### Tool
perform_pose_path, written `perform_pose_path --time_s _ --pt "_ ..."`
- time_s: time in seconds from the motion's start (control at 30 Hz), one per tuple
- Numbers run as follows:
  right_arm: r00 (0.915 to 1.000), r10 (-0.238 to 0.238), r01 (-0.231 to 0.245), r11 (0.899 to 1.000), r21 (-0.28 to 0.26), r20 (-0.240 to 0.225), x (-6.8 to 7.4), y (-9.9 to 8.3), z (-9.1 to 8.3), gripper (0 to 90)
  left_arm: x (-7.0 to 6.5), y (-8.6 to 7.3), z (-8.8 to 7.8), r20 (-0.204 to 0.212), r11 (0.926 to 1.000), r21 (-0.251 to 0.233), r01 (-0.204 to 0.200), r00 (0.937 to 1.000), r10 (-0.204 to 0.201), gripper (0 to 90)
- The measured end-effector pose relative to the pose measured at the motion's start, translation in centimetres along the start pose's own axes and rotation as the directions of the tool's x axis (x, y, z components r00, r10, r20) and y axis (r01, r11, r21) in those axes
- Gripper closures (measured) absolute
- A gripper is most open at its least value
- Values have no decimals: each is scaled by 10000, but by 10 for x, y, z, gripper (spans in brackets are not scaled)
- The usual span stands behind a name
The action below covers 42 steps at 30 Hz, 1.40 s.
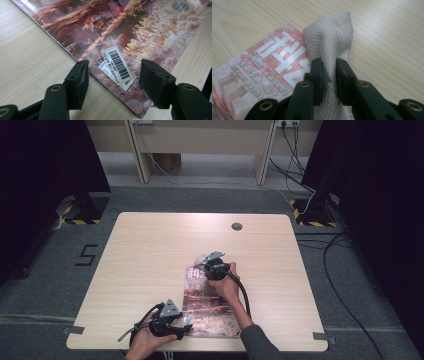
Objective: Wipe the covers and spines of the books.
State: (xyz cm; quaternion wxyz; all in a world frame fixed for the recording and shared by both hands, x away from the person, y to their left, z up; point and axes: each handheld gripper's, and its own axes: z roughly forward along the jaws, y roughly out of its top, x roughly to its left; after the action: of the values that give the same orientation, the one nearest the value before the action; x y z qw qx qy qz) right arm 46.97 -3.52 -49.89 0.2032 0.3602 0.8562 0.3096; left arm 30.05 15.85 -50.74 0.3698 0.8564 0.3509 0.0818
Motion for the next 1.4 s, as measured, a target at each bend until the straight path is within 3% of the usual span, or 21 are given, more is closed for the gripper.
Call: perform_pose_path --time_s 0.33,0.53,0.83,1.03,1.4 --pt "9978 -553 554 9985 7 -368 22 11 7 771 0 -1 0 -3 10000 -37 25 10000 -25 397" --pt "9922 -833 841 9965 46 -929 28 11 4 769 0 -1 0 -3 10000 -37 27 10000 -27 397" --pt "9942 -679 686 9976 60 -834 23 12 5 765 0 -1 0 19 10000 -40 53 10000 -53 394" --pt "9923 -835 844 9964 51 -918 29 9 2 766 0 -1 0 -1 10000 -47 32 10000 -32 394" --pt "9772 -1266 1279 9918 -35 -1705 43 0 -10 764 0 -1 0 -11 10000 -48 63 10000 -63 385"
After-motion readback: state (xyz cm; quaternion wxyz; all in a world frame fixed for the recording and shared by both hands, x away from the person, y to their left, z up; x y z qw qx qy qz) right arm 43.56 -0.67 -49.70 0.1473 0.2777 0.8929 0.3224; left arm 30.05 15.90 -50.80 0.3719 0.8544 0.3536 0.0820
